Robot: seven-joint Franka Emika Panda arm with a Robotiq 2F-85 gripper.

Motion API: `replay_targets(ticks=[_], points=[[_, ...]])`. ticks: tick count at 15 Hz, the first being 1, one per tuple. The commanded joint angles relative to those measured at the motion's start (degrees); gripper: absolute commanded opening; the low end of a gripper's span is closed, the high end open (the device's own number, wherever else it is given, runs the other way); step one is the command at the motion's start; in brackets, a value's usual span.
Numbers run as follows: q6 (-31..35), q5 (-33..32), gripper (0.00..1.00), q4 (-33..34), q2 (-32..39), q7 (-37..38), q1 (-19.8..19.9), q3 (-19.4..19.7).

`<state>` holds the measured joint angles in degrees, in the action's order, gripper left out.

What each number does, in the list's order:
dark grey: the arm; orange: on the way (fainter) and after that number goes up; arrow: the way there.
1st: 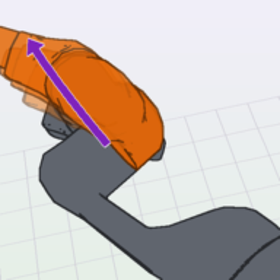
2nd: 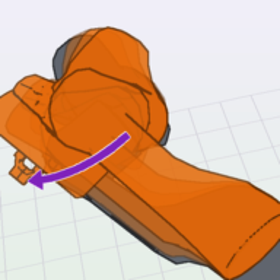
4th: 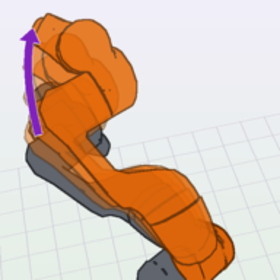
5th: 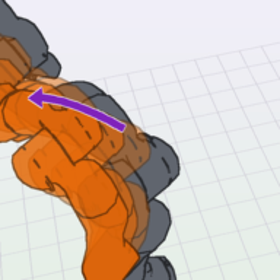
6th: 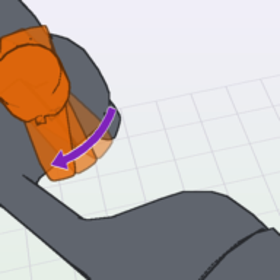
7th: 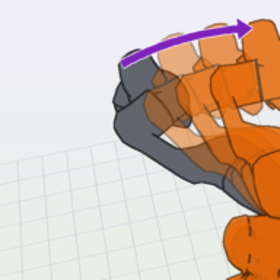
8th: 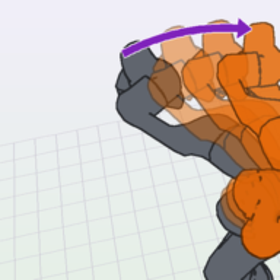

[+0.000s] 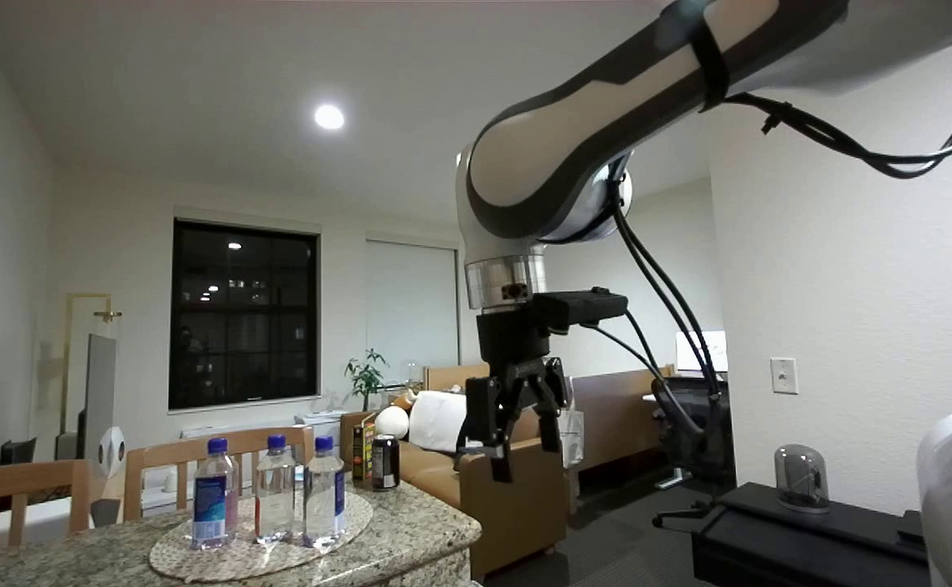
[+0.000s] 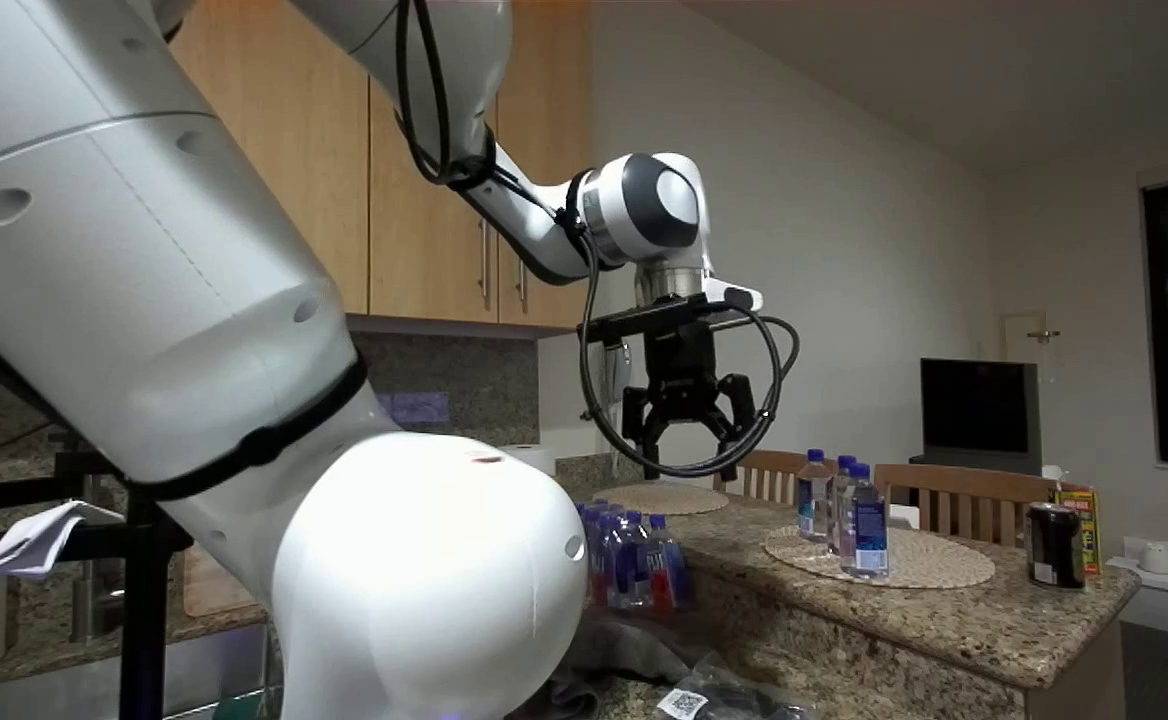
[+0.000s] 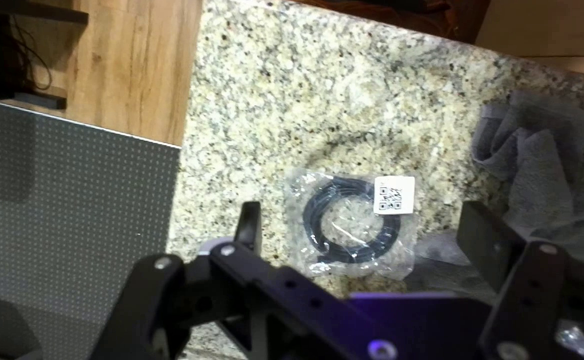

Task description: Pick up the grey towel and slightly move it to the right.

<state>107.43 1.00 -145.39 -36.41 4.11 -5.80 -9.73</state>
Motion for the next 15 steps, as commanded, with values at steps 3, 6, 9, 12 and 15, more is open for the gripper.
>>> replay_targets(ticks=[3, 6, 9, 12, 15], points=[[9.41, 13.19, 1.0, 0.64, 6.14, 3.11, -4.79, -0.36], [22.18, 18.54, 1.0, -1.61, 10.8, 13.61, -5.23, -4.94], [32.23, 22.62, 1.0, -3.62, 16.88, 22.49, -6.9, -8.71], [40.43, 27.62, 1.0, -5.15, 23.04, 27.91, -9.85, -11.03], [46.28, 29.23, 1.0, -5.24, 28.15, 30.62, -11.8, -11.86]])
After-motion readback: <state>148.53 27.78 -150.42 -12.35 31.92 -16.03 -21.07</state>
